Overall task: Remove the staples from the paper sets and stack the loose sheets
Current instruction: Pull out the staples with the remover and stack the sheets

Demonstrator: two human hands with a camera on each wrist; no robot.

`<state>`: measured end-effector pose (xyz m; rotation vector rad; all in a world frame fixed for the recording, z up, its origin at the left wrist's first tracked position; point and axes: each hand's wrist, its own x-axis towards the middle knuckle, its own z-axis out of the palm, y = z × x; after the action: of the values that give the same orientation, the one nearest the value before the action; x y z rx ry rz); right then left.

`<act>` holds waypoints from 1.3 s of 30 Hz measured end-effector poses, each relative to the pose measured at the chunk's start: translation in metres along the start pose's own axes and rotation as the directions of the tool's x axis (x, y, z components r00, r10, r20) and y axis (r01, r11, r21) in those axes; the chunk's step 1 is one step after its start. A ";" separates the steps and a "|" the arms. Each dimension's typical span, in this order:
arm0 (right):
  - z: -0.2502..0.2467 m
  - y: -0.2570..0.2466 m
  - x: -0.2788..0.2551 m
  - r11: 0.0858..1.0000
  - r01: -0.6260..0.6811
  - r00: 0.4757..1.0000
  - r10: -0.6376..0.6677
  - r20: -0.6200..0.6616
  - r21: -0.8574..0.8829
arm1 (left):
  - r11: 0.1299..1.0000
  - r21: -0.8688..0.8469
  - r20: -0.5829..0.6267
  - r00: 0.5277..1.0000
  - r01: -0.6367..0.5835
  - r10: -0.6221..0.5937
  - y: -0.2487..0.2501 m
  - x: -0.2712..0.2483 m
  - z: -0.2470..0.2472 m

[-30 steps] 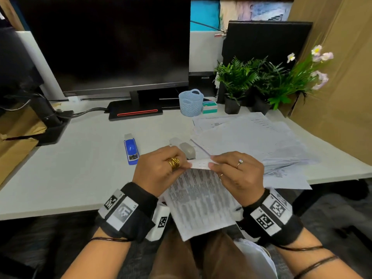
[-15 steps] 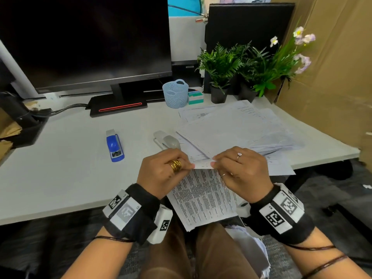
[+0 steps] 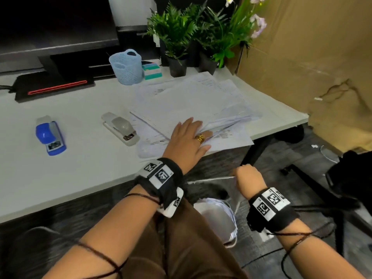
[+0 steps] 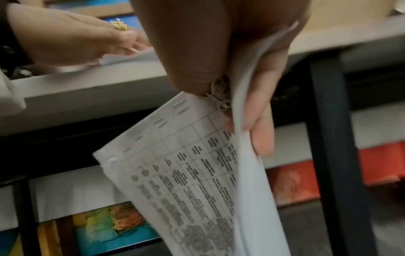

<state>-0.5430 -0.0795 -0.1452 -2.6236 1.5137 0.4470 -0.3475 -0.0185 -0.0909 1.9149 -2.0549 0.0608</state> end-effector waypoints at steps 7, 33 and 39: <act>0.062 0.034 0.020 0.961 -0.108 0.991 0.084 0.101 0.254 | 0.982 0.149 0.220 0.964 0.120 -0.151 -0.002 0.022 0.021; 0.151 0.010 0.041 0.977 -0.017 0.966 -0.039 0.257 0.212 | 0.974 0.198 0.162 0.976 0.112 -0.145 -0.001 0.025 0.027; 0.205 -0.014 0.042 0.958 0.089 0.939 -0.172 0.299 0.272 | 0.972 0.204 0.148 0.978 0.116 -0.147 -0.004 0.025 0.032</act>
<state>-0.5541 -0.0639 -0.3542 -2.3006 1.1972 0.5889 -0.3511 -0.0512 -0.1153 2.2388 -2.0844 0.0799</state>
